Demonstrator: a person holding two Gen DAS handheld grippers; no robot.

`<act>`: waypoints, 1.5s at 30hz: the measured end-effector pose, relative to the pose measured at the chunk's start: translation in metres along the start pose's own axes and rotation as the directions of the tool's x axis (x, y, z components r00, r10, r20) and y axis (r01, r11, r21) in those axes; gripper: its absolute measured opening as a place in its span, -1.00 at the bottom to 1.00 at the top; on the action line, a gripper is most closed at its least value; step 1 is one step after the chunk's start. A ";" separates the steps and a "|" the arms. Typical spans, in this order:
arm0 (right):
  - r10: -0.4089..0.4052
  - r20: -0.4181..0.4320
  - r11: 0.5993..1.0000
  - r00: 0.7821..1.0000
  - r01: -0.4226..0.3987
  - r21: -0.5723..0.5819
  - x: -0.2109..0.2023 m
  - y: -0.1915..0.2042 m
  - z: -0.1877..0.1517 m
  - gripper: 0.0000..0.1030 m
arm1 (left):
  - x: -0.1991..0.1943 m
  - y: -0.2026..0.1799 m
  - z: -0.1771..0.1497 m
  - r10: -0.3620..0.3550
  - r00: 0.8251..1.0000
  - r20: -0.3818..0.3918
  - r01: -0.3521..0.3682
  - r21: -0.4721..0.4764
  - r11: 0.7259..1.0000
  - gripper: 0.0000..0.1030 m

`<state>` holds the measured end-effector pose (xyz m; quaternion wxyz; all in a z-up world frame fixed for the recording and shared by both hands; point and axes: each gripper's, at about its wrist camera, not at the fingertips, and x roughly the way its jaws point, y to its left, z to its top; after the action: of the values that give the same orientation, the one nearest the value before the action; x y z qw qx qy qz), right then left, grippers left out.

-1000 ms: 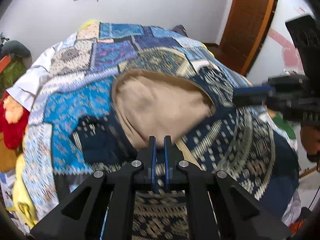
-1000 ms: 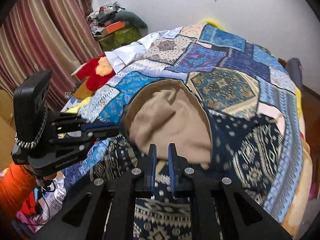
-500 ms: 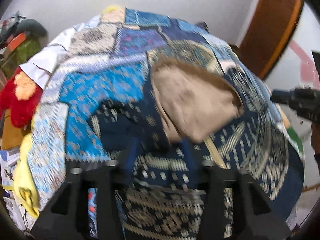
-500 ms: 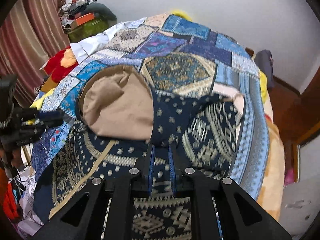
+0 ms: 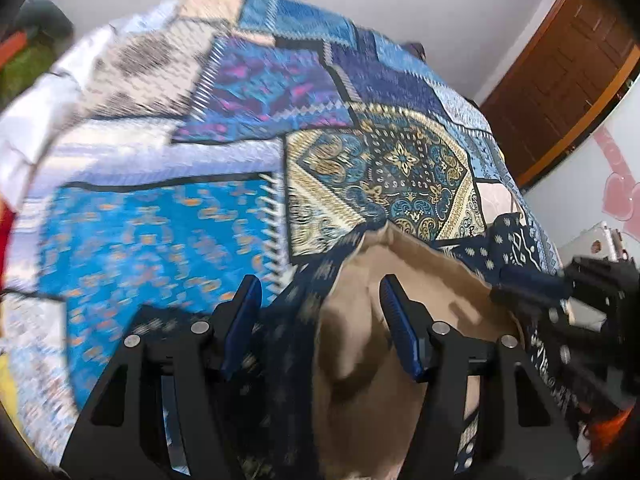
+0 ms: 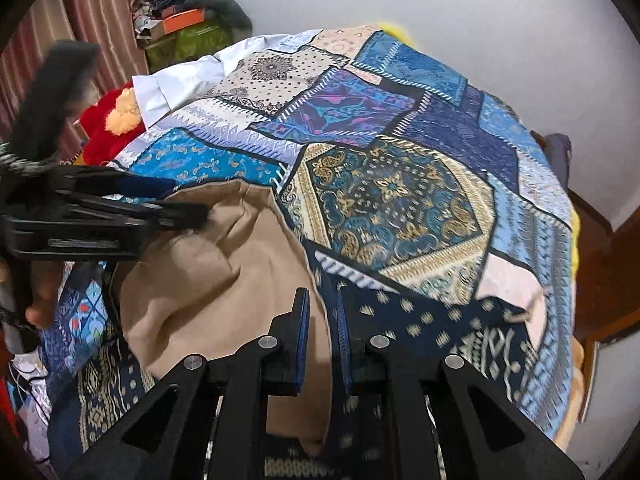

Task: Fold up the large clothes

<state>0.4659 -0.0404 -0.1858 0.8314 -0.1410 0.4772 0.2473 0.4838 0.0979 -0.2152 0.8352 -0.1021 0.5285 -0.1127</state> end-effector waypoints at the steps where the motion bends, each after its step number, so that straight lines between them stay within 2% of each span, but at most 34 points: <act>1: 0.016 -0.003 1.000 1.000 -0.016 0.007 0.002 -0.002 0.001 -0.81 | 0.009 -0.002 0.003 -0.017 1.000 -0.021 0.017 0.006 1.000 0.15; 2: 0.029 -0.005 0.999 1.000 -0.029 0.015 0.004 -0.005 0.001 -0.81 | 0.018 -0.005 0.006 -0.030 0.999 -0.039 0.031 0.017 0.999 -0.15; 3: 0.041 -0.006 0.999 0.999 -0.041 0.023 0.004 -0.009 0.000 -0.81 | 0.024 -0.007 0.007 -0.027 0.998 -0.053 0.028 0.025 0.999 -0.59; 4: 0.048 -0.006 0.998 0.999 -0.048 0.028 0.004 -0.012 -0.003 -0.81 | 0.029 -0.009 0.008 -0.026 0.997 -0.066 0.028 0.031 0.999 -0.75; 5: 0.051 -0.006 0.998 0.999 -0.050 0.034 0.003 -0.016 -0.005 -0.81 | 0.031 -0.013 0.008 -0.027 0.997 -0.070 0.030 0.042 0.999 -0.82; 7: 0.052 -0.007 0.997 0.999 -0.051 0.059 -0.002 -0.027 -0.012 -0.81 | 0.020 -0.025 0.003 0.005 1.000 -0.018 -0.003 0.094 0.996 -0.84; 9: 0.051 -0.012 0.995 0.999 -0.050 0.090 -0.007 -0.038 -0.019 -0.81 | 0.003 -0.039 -0.004 0.006 1.000 0.030 -0.010 0.130 0.991 -0.87; 15: 0.038 -0.005 0.981 0.999 -0.036 0.192 -0.042 -0.070 -0.044 -0.81 | -0.066 -0.089 -0.041 -0.073 0.992 0.107 0.044 0.253 0.967 -0.87; 20: 0.023 0.016 0.972 1.000 -0.026 0.231 -0.085 -0.076 -0.066 -0.81 | -0.099 -0.128 -0.099 -0.135 0.988 0.078 0.100 0.344 0.934 -0.87; 25: 0.025 0.051 0.976 0.998 -0.035 0.217 -0.129 -0.060 -0.087 -0.81 | -0.100 -0.147 -0.168 -0.112 0.993 0.022 0.092 0.418 0.904 -0.87; 30: 0.033 0.066 0.984 0.997 -0.044 0.171 -0.154 -0.033 -0.105 -0.81 | -0.091 -0.143 -0.220 -0.070 0.996 -0.051 0.085 0.418 0.904 -0.87; 34: 0.036 0.058 0.989 0.998 -0.044 0.141 -0.158 -0.013 -0.112 -0.81 | -0.098 -0.128 -0.241 -0.025 0.999 -0.043 0.040 0.386 0.922 -0.81; 36: 0.041 0.055 0.990 0.998 -0.048 0.133 -0.156 -0.007 -0.110 -0.81 | -0.104 -0.121 -0.244 -0.005 0.999 -0.037 0.018 0.367 0.930 -0.72; 37: 0.045 0.056 0.990 0.997 -0.052 0.131 -0.155 -0.003 -0.108 -0.81 | -0.108 -0.116 -0.245 0.007 0.999 -0.031 0.005 0.352 0.936 -0.62; 39: 0.063 0.058 0.988 0.996 -0.070 0.136 -0.151 0.002 -0.102 -0.81 | -0.115 -0.108 -0.246 0.010 1.000 -0.030 0.000 0.329 0.944 -0.08; 41: 0.091 0.050 0.984 0.995 -0.098 0.151 -0.142 0.009 -0.095 -0.81 | -0.127 -0.100 -0.248 0.012 1.000 -0.002 -0.011 0.315 0.949 0.14; 45: 0.135 -0.032 0.981 0.990 -0.129 0.145 -0.105 0.027 -0.094 -0.81 | -0.143 -0.090 -0.249 0.034 0.999 0.026 -0.040 0.310 0.950 0.19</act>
<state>0.3389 -0.0908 -0.1428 0.8110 -0.0543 0.5191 0.2644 0.1913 0.0415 -0.1705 0.8480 0.0395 0.4976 -0.1779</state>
